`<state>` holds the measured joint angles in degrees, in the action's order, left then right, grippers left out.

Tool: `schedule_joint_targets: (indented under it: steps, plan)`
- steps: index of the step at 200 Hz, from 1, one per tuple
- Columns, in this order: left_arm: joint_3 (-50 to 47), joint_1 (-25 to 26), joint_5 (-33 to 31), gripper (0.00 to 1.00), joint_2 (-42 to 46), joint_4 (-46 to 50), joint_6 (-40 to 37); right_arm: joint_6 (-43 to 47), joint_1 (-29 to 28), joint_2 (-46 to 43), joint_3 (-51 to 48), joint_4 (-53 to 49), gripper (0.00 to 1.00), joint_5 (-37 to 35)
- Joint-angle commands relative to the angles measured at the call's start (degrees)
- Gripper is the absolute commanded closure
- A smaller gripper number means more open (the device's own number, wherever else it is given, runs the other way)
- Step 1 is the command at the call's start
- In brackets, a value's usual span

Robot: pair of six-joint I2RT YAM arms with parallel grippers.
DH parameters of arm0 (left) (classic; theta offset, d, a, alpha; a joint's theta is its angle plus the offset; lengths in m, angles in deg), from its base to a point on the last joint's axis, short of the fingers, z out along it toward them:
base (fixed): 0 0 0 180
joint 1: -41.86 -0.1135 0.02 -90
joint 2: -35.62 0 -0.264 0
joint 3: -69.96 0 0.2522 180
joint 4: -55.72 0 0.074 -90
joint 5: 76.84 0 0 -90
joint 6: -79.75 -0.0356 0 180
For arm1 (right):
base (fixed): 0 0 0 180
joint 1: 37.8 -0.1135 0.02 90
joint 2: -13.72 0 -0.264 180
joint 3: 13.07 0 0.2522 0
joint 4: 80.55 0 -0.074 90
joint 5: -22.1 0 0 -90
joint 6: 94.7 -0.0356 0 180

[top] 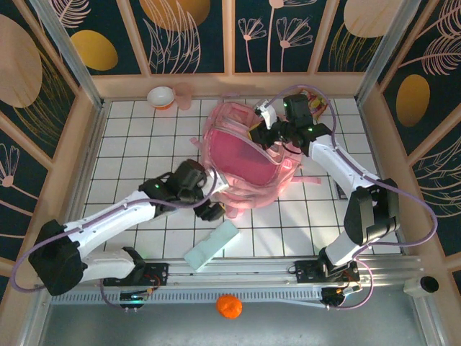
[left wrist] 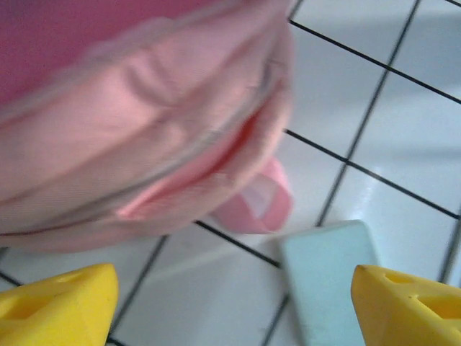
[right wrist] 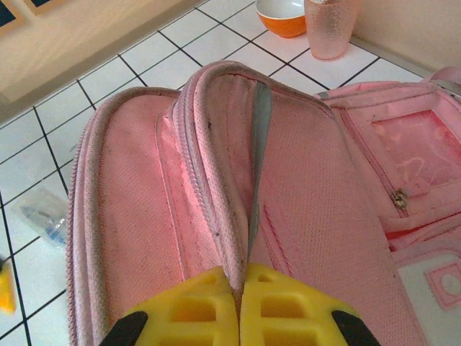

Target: Pack the student bag

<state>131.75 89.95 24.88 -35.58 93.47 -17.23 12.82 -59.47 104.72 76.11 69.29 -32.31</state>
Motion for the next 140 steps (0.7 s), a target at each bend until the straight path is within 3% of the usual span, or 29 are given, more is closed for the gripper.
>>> schedule_joint_targets:
  steps: [1,38,140]
  plan:
    - [1.5,4.3,-6.1,0.14,-3.7,5.1,10.6,-1.6,0.7,-1.1,-0.1,5.1,1.00,2.2]
    - [3.1,10.6,-11.6,0.09,-6.2,9.6,14.0,-1.6,0.7,-1.4,-0.9,5.4,1.00,2.6]
    - [7.4,13.1,-7.8,0.02,-19.8,16.4,16.6,-3.2,0.7,0.3,-0.4,5.9,1.00,2.8]
